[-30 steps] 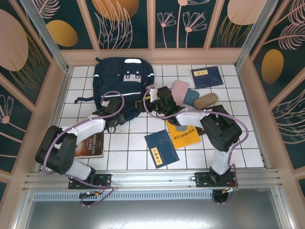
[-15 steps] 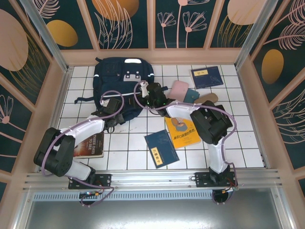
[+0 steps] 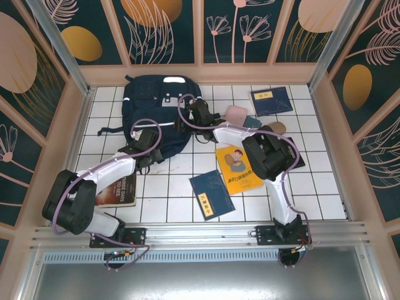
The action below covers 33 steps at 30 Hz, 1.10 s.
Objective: Pack the student bag
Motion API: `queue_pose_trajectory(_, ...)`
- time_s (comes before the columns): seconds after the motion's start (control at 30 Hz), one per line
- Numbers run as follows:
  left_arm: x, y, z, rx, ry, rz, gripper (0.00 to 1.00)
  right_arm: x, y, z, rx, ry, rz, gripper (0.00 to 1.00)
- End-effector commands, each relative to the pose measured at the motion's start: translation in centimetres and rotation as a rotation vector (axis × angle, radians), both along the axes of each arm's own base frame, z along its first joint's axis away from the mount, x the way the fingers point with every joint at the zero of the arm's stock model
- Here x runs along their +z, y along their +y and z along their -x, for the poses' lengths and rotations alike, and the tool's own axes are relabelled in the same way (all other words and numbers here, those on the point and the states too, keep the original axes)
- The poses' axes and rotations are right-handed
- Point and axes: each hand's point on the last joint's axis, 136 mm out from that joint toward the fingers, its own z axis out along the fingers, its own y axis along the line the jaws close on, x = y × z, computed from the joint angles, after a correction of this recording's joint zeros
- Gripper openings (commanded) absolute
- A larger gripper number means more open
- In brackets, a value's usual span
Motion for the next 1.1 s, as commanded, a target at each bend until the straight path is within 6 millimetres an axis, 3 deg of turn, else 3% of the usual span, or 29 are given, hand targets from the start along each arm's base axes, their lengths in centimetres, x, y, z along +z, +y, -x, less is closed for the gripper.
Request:
queue_pose_trajectory(0.0,-0.3,0.0,0.1,-0.017,0.002,-0.006,0.0,-1.5,-1.3,-0.6,-0.09,0.062,0.029,0.59)
queue_pose_trajectory(0.07,-0.3,0.0,0.1,-0.018,0.002,-0.009,0.0,-1.6,-1.3,-0.7,-0.104,0.071,0.026,0.59)
queue_pose_trajectory(0.27,-0.4,-0.2,-0.1,-0.028,-0.001,-0.003,0.0,-1.2,0.9,-0.4,-0.024,0.088,-0.058,0.36)
queue_pose_trajectory(0.37,-0.2,-0.3,-0.1,-0.03,-0.007,0.001,0.0,-1.3,1.5,-0.3,-0.01,0.12,-0.091,0.39)
queue_pose_trajectory(0.43,-0.1,-0.3,-0.2,-0.03,-0.011,0.001,0.0,-1.4,2.0,-0.1,0.01,0.142,-0.104,0.34)
queue_pose_trajectory(0.5,0.1,-0.4,-0.3,-0.032,-0.017,0.005,0.0,-1.5,2.2,0.1,0.017,0.156,-0.123,0.22)
queue_pose_trajectory(0.57,0.1,-0.4,-0.3,-0.03,-0.018,0.004,0.0,-1.5,2.0,-0.1,0.005,0.155,-0.119,0.0)
queue_pose_trajectory(0.67,0.0,0.0,-0.2,-0.013,-0.015,-0.005,0.0,-1.3,0.7,-1.0,-0.036,0.149,-0.118,0.0)
queue_pose_trajectory(0.87,0.0,2.6,0.7,0.083,-0.002,-0.105,0.0,1.6,-3.4,-3.7,-0.126,0.069,-0.138,0.0)
queue_pose_trajectory(1.07,0.8,5.7,1.4,0.197,-0.026,-0.185,0.0,3.5,-4.9,-4.8,-0.143,0.029,-0.138,0.0)
